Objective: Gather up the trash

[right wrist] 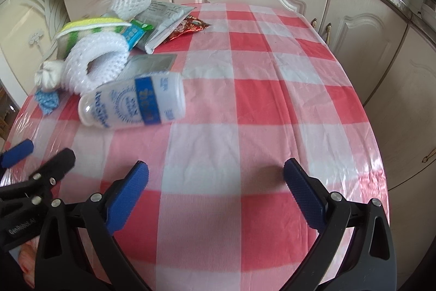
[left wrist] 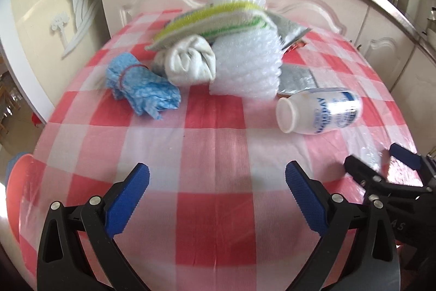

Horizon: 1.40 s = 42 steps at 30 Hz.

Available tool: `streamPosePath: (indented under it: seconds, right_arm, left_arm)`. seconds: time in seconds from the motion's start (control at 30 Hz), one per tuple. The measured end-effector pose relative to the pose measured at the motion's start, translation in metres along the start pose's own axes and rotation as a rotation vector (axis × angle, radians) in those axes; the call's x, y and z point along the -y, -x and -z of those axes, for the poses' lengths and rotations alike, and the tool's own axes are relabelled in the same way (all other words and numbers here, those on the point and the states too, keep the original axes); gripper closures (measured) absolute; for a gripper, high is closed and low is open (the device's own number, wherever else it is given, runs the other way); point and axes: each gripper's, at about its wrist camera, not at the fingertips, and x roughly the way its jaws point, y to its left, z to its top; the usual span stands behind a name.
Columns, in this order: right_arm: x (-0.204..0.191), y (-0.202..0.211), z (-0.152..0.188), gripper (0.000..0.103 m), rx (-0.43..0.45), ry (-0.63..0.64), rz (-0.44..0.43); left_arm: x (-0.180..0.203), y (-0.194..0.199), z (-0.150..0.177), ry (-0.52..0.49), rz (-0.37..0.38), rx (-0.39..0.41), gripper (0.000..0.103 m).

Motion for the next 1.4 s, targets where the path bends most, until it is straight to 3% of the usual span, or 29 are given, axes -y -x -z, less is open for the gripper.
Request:
streamPosePath:
  seconds: [0.13,0.53,1.4]
  right_arm:
    - [0.005,0.017,0.011,0.003,0.024,-0.039,-0.014]
    - [0.007,0.109,0.005,0.003,0.230,-0.061,0.010]
    - [-0.031,0.218,0.004,0.003,0.489,0.028,0.030]
  left_arm:
    - [-0.006,0.024,0.001,-0.015,0.005,0.044,0.005]
    - [-0.022,0.104,-0.010,-0.009,0.009,0.201,0.005]
    - [-0.045,0.184,-0.008,0.015,-0.014,0.379,0.005]
